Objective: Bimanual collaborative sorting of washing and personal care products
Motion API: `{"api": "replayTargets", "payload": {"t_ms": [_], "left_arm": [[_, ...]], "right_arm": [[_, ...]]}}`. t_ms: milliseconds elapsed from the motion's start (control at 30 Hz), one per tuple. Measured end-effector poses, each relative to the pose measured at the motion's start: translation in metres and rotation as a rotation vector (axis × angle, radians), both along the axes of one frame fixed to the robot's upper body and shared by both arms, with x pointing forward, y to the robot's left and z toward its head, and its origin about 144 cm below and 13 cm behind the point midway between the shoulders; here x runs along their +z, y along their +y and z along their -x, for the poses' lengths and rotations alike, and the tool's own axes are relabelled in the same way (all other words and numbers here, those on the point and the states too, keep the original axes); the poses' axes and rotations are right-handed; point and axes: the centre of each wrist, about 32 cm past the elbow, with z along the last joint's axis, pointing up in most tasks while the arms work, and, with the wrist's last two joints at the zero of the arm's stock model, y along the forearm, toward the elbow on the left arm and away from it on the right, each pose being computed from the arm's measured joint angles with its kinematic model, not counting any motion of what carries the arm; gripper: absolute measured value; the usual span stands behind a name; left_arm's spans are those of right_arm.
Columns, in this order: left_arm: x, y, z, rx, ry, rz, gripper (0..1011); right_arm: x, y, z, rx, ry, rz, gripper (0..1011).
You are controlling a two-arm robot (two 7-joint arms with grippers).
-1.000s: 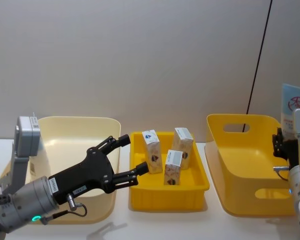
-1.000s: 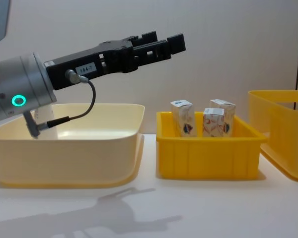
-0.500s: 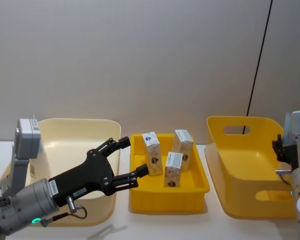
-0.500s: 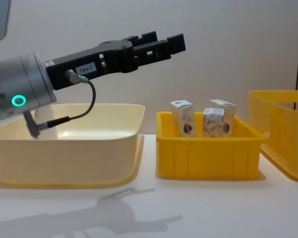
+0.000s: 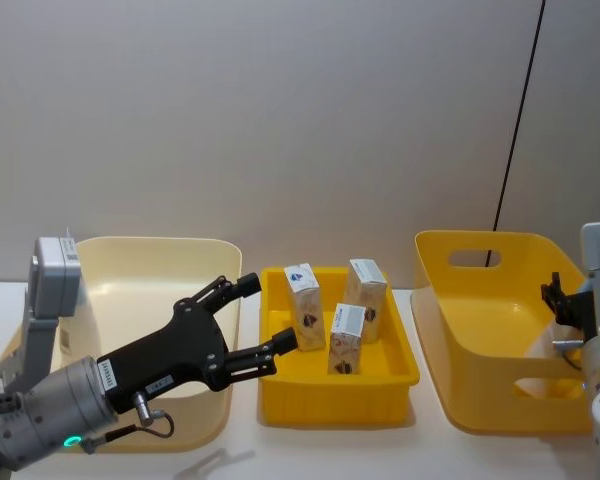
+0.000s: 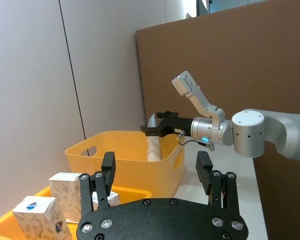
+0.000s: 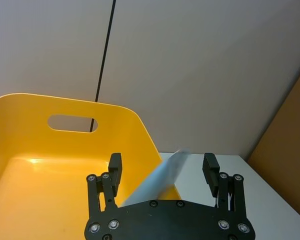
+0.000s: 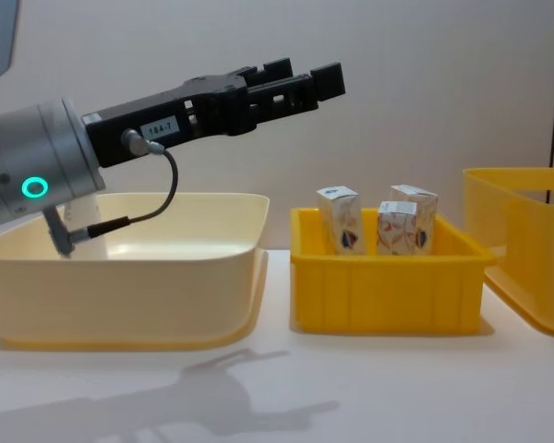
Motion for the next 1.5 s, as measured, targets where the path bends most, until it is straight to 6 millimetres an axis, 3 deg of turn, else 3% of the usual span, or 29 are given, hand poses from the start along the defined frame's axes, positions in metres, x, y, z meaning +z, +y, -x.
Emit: {"api": "replayTargets", "payload": {"t_ms": [367, 1500], "left_arm": [[0.000, 0.000, 0.000, 0.000, 0.000, 0.000, 1003], [-0.004, -0.003, 0.006, 0.054, 0.016, -0.020, 1003]], "right_arm": [[0.000, 0.000, 0.001, 0.010, -0.006, -0.004, 1001], [0.019, -0.009, 0.038, 0.389, -0.149, -0.180, 1001]]}}
